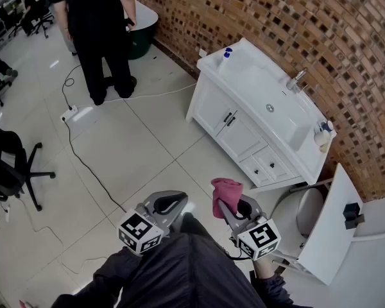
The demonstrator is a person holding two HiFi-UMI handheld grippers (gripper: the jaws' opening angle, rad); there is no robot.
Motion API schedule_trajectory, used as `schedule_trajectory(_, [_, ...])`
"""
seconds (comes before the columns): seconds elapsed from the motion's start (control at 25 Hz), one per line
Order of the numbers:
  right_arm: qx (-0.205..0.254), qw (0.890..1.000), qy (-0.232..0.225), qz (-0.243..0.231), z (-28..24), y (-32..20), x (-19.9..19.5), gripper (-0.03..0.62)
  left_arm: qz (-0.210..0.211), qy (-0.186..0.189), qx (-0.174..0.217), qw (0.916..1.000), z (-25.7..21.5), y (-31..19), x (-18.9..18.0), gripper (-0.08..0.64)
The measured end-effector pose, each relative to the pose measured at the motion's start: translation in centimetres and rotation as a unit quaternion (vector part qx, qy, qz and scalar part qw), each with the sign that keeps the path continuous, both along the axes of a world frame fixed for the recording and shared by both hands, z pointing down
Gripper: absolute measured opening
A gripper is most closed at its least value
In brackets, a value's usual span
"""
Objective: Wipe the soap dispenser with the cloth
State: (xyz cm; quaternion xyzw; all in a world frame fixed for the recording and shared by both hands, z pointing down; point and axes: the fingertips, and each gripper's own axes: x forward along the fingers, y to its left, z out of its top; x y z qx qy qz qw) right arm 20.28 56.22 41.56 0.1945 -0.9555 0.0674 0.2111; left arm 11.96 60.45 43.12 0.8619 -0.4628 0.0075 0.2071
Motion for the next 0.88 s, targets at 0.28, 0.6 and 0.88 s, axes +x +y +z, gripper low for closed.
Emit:
schedule_trajectory(0.28, [-0.010, 1.000, -0.004, 0.003, 0.5, -4.8, -2.0, 0.086, -0.009, -0.002, -0.005, 0.9999, 0.4, -4.7, -2.5, 0.000])
schedule_trajectory(0.6, [-0.006, 1.000, -0.007, 0.009, 2.5, -16.0, -5.3, 0.086, -0.023, -0.008, 0.000, 0.9997, 1.7, -15.7, -6.2, 0.000])
schedule_trajectory(0.88, [-0.026, 1.000, -0.009, 0.011, 3.8, -30.8, -7.7, 0.086, -0.015, -0.017, -0.022, 0.9995, 2.3, -31.6, -9.0, 0.000])
